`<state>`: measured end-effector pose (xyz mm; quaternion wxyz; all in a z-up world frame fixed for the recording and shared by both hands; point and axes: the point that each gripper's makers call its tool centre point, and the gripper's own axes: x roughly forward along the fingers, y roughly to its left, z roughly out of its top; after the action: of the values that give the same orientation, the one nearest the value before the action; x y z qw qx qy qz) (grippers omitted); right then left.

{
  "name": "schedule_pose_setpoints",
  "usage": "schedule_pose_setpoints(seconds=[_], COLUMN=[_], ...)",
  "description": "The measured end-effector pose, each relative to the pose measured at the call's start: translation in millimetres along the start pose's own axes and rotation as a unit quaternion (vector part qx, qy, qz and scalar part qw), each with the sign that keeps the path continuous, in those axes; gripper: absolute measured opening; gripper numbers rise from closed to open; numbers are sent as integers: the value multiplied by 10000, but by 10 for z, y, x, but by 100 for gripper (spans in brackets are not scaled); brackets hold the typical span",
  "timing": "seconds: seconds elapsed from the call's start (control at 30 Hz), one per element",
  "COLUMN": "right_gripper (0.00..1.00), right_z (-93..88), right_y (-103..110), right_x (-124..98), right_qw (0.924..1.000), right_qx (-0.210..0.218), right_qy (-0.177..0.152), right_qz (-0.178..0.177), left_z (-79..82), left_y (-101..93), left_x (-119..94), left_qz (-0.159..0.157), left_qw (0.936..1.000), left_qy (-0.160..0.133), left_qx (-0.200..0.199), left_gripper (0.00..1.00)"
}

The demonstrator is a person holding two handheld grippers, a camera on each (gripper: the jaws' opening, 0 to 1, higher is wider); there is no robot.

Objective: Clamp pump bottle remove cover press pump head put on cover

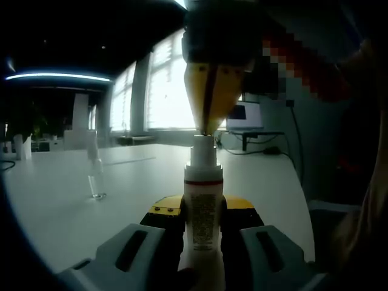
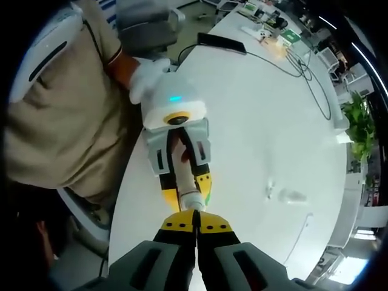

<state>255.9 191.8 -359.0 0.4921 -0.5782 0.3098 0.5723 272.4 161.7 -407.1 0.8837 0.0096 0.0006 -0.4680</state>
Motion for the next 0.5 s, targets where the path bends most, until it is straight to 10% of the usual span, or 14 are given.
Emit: schedule_pose_setpoints(seconds=[0.5], right_gripper=[0], right_z=[-2], right_y=[7], right_x=[15], right_qw=[9999], right_qx=[-6], right_qy=[130], right_qz=[65], left_z=[-2], left_y=[0], left_x=[-2], left_qz=[-3], left_qw=[10000], left_qy=[1], left_qx=[-9], left_gripper=[13])
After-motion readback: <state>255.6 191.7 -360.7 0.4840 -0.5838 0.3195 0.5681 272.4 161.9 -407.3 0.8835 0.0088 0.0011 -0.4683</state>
